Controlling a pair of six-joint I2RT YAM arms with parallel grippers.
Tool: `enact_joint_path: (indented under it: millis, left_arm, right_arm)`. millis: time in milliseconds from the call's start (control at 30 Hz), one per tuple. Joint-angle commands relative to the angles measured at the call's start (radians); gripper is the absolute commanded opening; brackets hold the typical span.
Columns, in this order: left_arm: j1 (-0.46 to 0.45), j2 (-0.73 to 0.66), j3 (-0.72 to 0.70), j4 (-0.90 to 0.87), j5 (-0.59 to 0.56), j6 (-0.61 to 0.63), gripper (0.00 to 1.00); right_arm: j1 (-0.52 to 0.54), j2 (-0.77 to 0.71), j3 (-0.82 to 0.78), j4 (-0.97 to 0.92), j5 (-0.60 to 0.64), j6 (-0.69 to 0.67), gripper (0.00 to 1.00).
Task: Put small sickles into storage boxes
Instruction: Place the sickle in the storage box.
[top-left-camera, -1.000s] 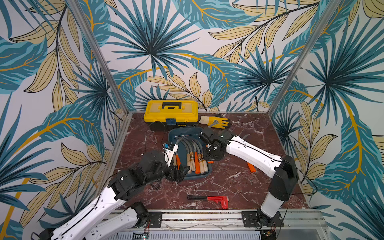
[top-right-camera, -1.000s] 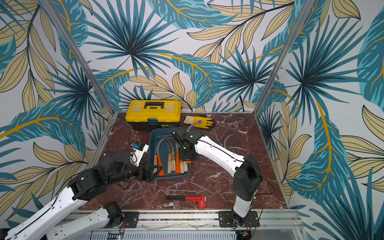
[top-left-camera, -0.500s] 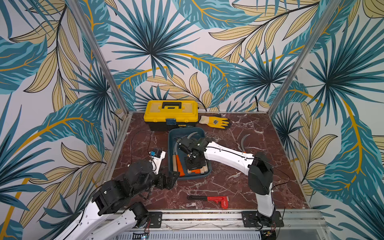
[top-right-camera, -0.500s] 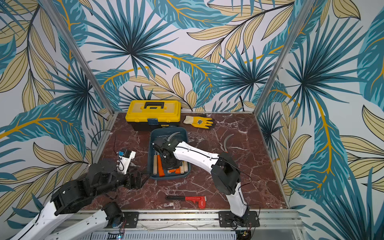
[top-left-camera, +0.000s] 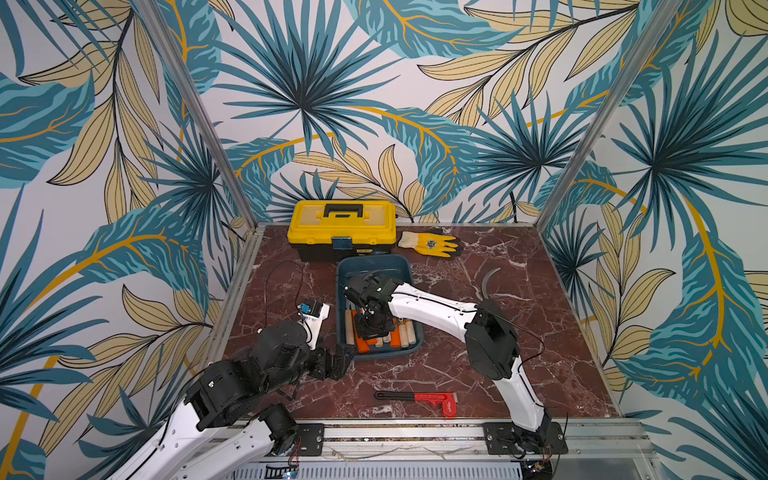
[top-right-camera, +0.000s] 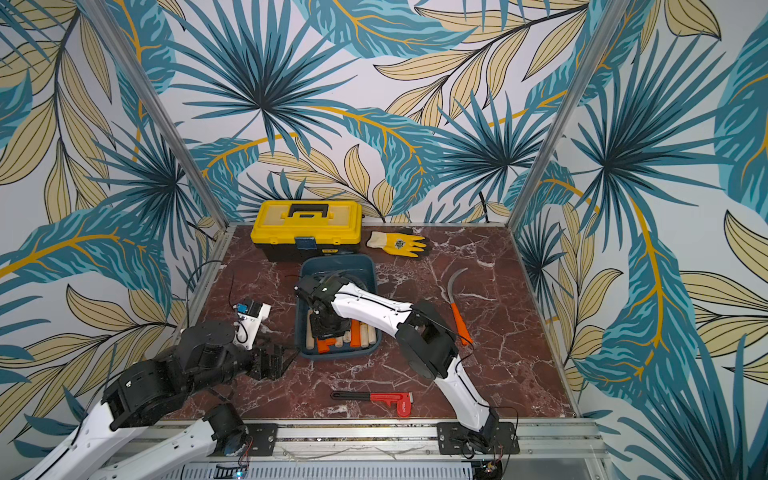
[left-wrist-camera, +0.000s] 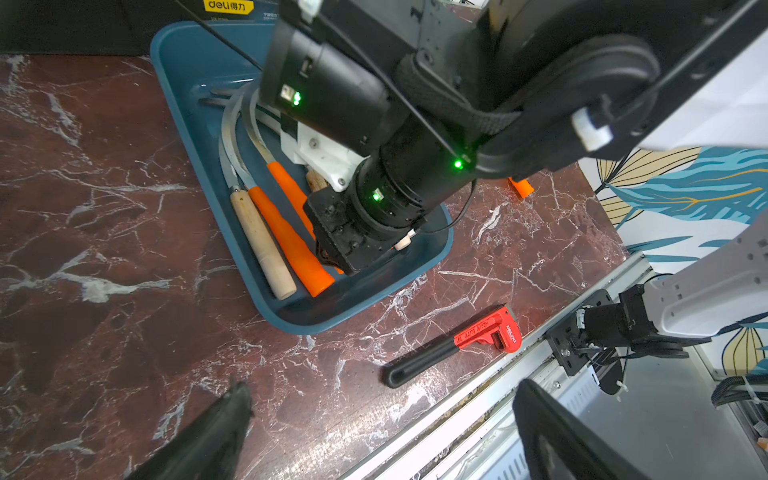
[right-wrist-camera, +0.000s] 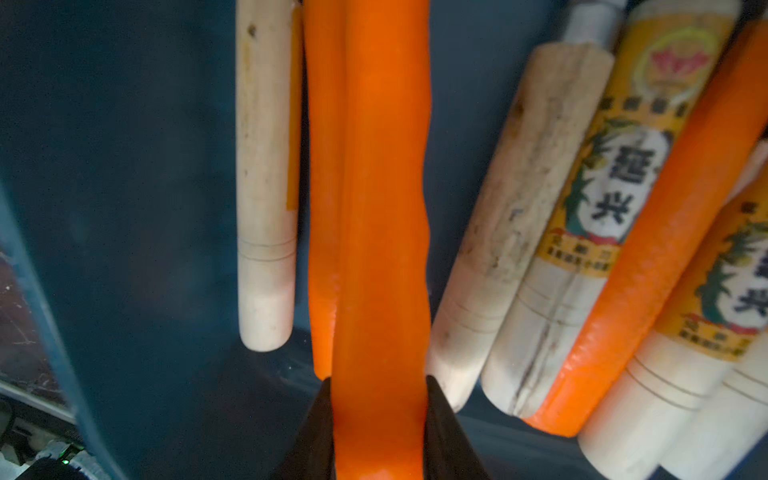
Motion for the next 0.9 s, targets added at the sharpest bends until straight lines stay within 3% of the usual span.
enact_joint_path:
  millis: [0, 300, 533, 700, 833, 867]
  left_arm:
    - [0.004, 0.001, 0.007, -0.01, -0.015, -0.011, 0.99]
    - [0.004, 0.004, 0.012, -0.01, -0.014, -0.009, 0.99]
    - [0.004, 0.02, 0.052, -0.01, -0.013, -0.002, 1.0]
    - [0.003, 0.06, 0.096, -0.01, -0.009, 0.023, 0.99]
    - [0.004, 0.112, 0.122, -0.007, 0.005, 0.053, 0.99]
    - [0.002, 0.126, 0.126, -0.008, 0.009, 0.061, 0.99]
  right_arm:
    - [0.002, 0.045, 0.031, -0.005, -0.008, -0.031, 0.18]
    - [-0.008, 0.063, 0.036, -0.03, 0.021, -0.041, 0.37]
    - [-0.031, -0.034, 0.001, -0.002, 0.002, -0.025, 0.53]
    - [-0.061, -0.125, -0.051, 0.017, -0.006, -0.002, 0.7]
    - [-0.08, -0.192, -0.08, 0.019, -0.004, 0.002, 0.97]
    - [-0.084, -0.208, -0.088, 0.016, 0.001, 0.003, 1.0]
